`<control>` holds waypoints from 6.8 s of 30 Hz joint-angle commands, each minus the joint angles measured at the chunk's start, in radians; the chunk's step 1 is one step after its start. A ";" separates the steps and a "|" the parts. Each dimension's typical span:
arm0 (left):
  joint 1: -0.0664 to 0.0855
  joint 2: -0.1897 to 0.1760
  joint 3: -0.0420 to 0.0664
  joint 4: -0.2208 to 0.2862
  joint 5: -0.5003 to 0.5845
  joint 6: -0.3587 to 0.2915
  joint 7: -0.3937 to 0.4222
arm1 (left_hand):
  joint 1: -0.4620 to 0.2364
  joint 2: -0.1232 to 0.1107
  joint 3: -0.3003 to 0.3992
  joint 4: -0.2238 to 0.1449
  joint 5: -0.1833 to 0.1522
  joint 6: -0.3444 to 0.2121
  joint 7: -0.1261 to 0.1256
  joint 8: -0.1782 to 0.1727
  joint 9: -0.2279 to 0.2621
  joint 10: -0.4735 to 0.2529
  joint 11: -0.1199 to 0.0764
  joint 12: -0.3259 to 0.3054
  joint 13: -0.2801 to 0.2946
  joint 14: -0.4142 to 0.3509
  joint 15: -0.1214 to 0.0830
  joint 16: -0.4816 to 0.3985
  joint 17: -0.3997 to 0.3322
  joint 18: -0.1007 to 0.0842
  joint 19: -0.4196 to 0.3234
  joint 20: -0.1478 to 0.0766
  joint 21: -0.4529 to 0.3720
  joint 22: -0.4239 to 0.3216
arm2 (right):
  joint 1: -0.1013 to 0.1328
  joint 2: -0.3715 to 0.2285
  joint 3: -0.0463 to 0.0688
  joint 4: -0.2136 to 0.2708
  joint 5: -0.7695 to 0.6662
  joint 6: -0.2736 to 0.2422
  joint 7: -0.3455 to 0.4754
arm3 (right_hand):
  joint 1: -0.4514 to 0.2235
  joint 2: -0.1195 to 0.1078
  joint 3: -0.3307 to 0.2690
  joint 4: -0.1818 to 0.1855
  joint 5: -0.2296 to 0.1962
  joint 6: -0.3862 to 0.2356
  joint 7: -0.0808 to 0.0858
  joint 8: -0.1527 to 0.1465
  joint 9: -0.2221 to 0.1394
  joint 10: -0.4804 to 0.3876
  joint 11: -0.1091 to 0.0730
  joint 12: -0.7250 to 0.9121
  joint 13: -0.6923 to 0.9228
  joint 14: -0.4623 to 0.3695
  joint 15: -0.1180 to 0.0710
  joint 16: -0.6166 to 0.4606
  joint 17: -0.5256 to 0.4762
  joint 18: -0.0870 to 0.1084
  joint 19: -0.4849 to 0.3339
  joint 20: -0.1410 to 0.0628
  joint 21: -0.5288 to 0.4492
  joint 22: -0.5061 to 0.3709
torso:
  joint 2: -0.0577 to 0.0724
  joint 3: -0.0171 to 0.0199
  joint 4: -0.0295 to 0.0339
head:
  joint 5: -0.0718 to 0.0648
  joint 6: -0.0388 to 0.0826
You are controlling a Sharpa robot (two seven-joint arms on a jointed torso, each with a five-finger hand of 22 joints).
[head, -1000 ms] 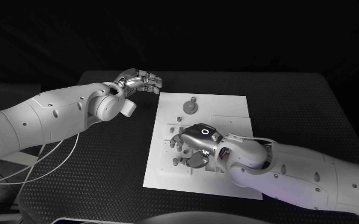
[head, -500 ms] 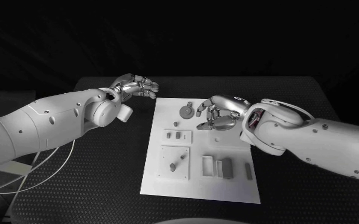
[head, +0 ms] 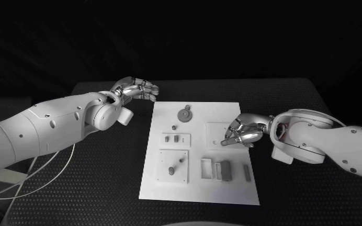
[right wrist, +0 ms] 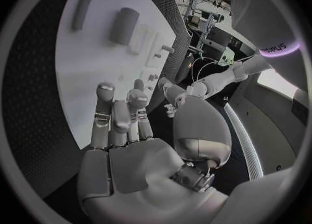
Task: Assemble the parts on the task board
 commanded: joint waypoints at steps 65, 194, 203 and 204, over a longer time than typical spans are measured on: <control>-0.003 -0.001 0.000 0.008 0.016 0.014 0.017 | -0.027 0.001 -0.021 0.006 -0.001 -0.005 -0.002 0.006 -0.004 0.012 -0.003 0.003 -0.003 -0.008 0.009 -0.022 0.016 0.017 -0.009 0.011 0.002 -0.005 | -0.102 0.075 -0.067 0.019 -0.119 0.019 -0.298 | -0.013 0.131 -0.023 -0.168 0.000 0.016 0.014 -0.069 0.012 0.050 0.006 0.038 0.018 0.085 -0.008 -0.001 0.126 0.018 -0.004 -0.017 0.045 0.017 | -0.004 -0.0063 -0.0060 | -0.014 -0.037; -0.003 -0.011 -0.001 0.016 0.016 0.028 0.000 | -0.029 -0.003 -0.022 0.006 -0.001 -0.004 -0.003 0.008 -0.007 0.014 -0.003 0.003 -0.004 -0.009 0.011 -0.033 0.030 0.018 -0.012 0.013 0.003 -0.007 | -0.061 0.189 -0.068 -0.009 0.118 -0.030 -0.340 | -0.095 0.121 0.009 -0.224 -0.001 0.053 0.012 -0.093 0.006 0.045 0.005 0.011 -0.004 0.062 -0.007 -0.025 0.094 0.018 -0.010 0.002 0.027 0.012 | -0.004 -0.0062 -0.0065 | 0.015 -0.049; -0.003 -0.011 -0.001 0.017 0.016 0.034 -0.002 | -0.030 -0.003 -0.022 0.007 -0.001 -0.004 -0.003 0.008 -0.007 0.015 -0.003 0.003 -0.005 -0.010 0.011 -0.034 0.031 0.018 -0.013 0.013 0.003 -0.007 | -0.061 0.190 -0.068 -0.010 0.118 -0.016 -0.339 | -0.148 0.072 0.014 -0.193 -0.001 0.047 0.014 -0.101 0.006 0.035 0.006 0.005 -0.007 0.052 -0.007 -0.029 0.083 0.018 -0.012 0.000 0.022 0.012 | -0.004 -0.0060 -0.0072 | 0.016 -0.049; -0.003 -0.010 -0.001 0.017 0.016 0.035 -0.002 | -0.030 -0.003 -0.022 0.007 -0.001 -0.004 -0.003 0.008 -0.007 0.015 -0.003 0.003 -0.005 -0.010 0.011 -0.034 0.031 0.018 -0.013 0.013 0.003 -0.007 | -0.061 0.190 -0.068 -0.010 0.118 -0.017 -0.339 | -0.151 0.068 0.016 -0.189 -0.001 0.047 0.014 -0.101 0.006 0.034 0.007 0.005 -0.007 0.052 -0.006 -0.029 0.084 0.018 -0.012 0.000 0.022 0.012 | -0.004 -0.0058 -0.0074 | 0.016 -0.049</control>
